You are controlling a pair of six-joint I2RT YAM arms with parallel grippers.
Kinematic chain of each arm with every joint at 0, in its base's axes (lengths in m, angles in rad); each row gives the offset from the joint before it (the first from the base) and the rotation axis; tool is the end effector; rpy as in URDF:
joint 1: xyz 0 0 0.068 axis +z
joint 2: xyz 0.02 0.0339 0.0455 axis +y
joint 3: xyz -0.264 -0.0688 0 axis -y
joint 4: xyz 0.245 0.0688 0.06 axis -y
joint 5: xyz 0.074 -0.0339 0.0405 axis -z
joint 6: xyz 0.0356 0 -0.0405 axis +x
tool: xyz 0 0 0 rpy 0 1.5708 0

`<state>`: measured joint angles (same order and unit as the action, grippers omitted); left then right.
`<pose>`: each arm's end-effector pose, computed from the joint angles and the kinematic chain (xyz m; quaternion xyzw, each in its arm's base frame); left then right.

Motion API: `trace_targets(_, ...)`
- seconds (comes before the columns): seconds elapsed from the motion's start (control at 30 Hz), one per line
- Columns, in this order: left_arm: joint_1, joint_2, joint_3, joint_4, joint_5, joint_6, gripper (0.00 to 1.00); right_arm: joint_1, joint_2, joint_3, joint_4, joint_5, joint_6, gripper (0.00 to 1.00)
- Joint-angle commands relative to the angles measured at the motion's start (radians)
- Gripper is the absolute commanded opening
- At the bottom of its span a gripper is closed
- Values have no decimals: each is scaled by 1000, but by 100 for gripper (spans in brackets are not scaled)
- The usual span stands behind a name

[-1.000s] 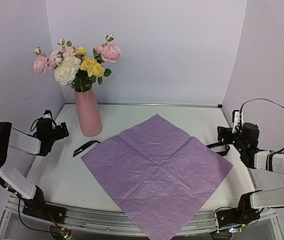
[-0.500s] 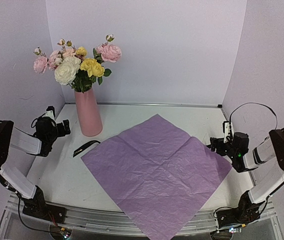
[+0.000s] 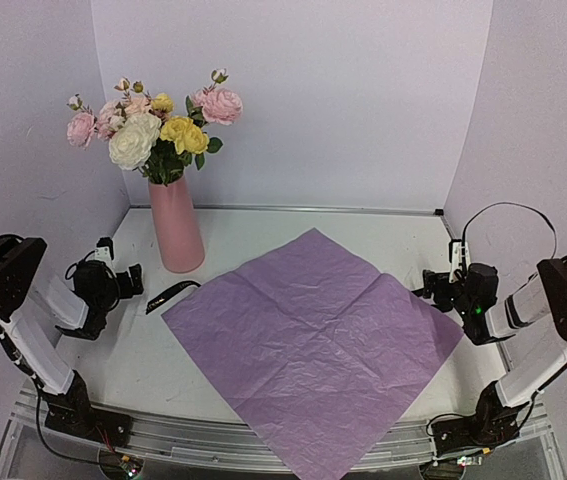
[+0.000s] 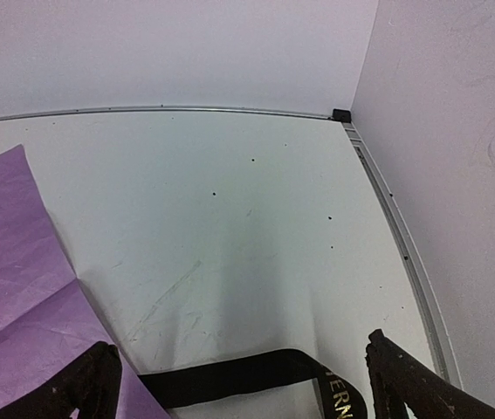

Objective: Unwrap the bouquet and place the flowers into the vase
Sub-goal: Reset both arms

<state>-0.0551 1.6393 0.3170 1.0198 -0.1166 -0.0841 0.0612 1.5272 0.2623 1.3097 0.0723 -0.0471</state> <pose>0.2607 -0.0102 0.1216 -0.0462 0.8036 0.0057 0.5933 0.2486 0.0127 0.1666 -0.0113 0.6910 -0.0199 0.7225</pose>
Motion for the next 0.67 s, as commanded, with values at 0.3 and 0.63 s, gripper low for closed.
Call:
trace_targets(0.3,0,16,-10,143,12,26,100,-4,-7,17,134,18,11,98)
trace_targets(0.63,0,28,10,119,59,46,100,-3,-7,17,133,18,11,98)
